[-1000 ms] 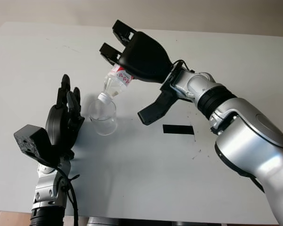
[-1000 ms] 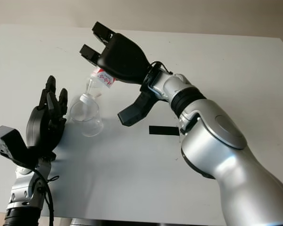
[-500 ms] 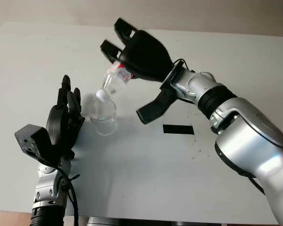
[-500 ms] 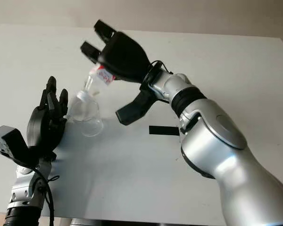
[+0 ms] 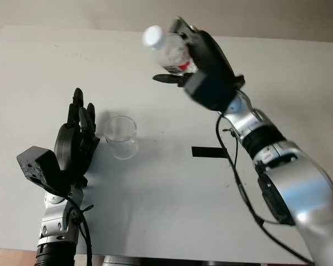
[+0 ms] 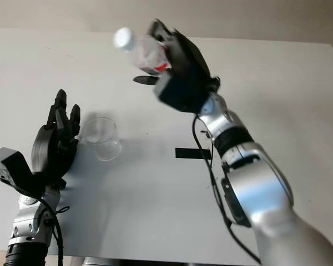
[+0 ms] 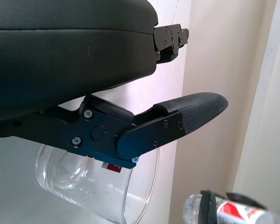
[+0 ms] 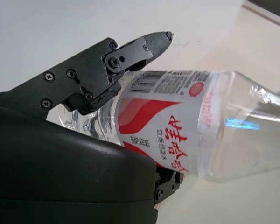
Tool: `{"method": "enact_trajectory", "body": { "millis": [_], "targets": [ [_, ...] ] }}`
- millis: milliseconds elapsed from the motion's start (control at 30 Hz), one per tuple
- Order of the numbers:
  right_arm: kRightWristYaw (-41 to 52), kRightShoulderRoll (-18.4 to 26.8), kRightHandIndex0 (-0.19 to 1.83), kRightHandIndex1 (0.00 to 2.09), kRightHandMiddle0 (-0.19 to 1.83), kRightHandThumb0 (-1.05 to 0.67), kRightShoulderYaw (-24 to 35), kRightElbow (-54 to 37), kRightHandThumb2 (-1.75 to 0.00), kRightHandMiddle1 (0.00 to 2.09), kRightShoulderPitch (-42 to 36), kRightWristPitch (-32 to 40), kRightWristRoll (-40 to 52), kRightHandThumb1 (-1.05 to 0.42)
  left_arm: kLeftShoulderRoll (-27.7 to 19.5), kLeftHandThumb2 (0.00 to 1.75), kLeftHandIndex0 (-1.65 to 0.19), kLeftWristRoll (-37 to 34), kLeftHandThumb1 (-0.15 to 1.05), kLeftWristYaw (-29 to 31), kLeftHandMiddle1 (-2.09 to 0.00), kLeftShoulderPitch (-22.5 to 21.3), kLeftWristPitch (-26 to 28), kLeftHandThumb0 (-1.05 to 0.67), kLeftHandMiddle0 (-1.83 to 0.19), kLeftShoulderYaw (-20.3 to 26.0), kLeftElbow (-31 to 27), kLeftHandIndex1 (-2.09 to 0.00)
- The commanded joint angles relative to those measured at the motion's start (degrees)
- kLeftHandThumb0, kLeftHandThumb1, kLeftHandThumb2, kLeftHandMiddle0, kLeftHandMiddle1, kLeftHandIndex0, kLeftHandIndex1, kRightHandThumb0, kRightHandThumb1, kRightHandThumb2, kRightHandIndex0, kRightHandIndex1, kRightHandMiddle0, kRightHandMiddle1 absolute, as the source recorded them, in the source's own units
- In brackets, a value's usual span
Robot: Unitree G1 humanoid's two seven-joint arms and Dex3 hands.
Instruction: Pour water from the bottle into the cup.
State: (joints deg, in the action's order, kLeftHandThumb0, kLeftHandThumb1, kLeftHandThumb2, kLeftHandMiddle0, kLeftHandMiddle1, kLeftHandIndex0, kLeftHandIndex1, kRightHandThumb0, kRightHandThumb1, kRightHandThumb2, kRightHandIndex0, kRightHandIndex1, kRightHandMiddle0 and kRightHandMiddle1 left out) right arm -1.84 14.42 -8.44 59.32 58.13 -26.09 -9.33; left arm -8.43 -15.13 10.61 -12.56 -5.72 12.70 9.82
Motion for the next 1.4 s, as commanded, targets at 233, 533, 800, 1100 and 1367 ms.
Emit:
{"method": "enact_trajectory", "body": {
  "millis": [233, 533, 800, 1100, 1367],
  "targets": [
    [16.5, -0.2, 1.09, 2.09, 0.85, -0.25, 9.1, -29.2, -0.21, 2.09, -16.8, 28.3, 17.1, -1.05, -0.8, 0.78, 0.14, -0.4, 1.05, 1.1, -0.05, 0.0, -0.3, -0.81, 0.09, 0.7, 0.3, -0.05],
    [21.1, 2.6, 0.95, 2.09, 0.38, -0.36, 10.9, -52.7, -0.15, 2.09, -30.4, 43.2, 20.3, -1.05, -0.8, 0.78, 0.15, -0.9, 1.05, 2.2, -0.05, -0.4, -0.1, -0.81, 0.09, 1.1, 0.8, -0.05],
    [20.7, 2.7, 0.96, 2.09, 0.54, -0.38, 11.4, -61.1, -0.17, 2.09, -36.2, 46.3, 19.9, -1.05, -0.9, 0.77, 0.16, -1.2, 1.05, 2.6, -0.05, -0.4, 0.2, -0.81, 0.10, 1.1, 0.5, -0.05],
    [20.4, 2.5, 0.99, 2.09, 0.57, -0.37, 11.2, -61.7, -0.19, 2.09, -38.0, 48.2, 19.2, -1.05, -1.1, 0.77, 0.14, -1.2, 1.05, 2.3, -0.05, 0.1, 1.8, -0.82, 0.10, 1.5, -1.0, -0.06],
    [19.9, 1.9, 1.01, 2.09, 0.59, -0.37, 9.8, -57.8, -0.20, 2.09, -38.5, 46.7, 16.3, -1.05, -1.2, 0.77, 0.13, -1.1, 1.05, 2.0, -0.06, 0.5, 2.3, -0.82, 0.09, 1.7, -1.7, -0.06]
  ]
}}
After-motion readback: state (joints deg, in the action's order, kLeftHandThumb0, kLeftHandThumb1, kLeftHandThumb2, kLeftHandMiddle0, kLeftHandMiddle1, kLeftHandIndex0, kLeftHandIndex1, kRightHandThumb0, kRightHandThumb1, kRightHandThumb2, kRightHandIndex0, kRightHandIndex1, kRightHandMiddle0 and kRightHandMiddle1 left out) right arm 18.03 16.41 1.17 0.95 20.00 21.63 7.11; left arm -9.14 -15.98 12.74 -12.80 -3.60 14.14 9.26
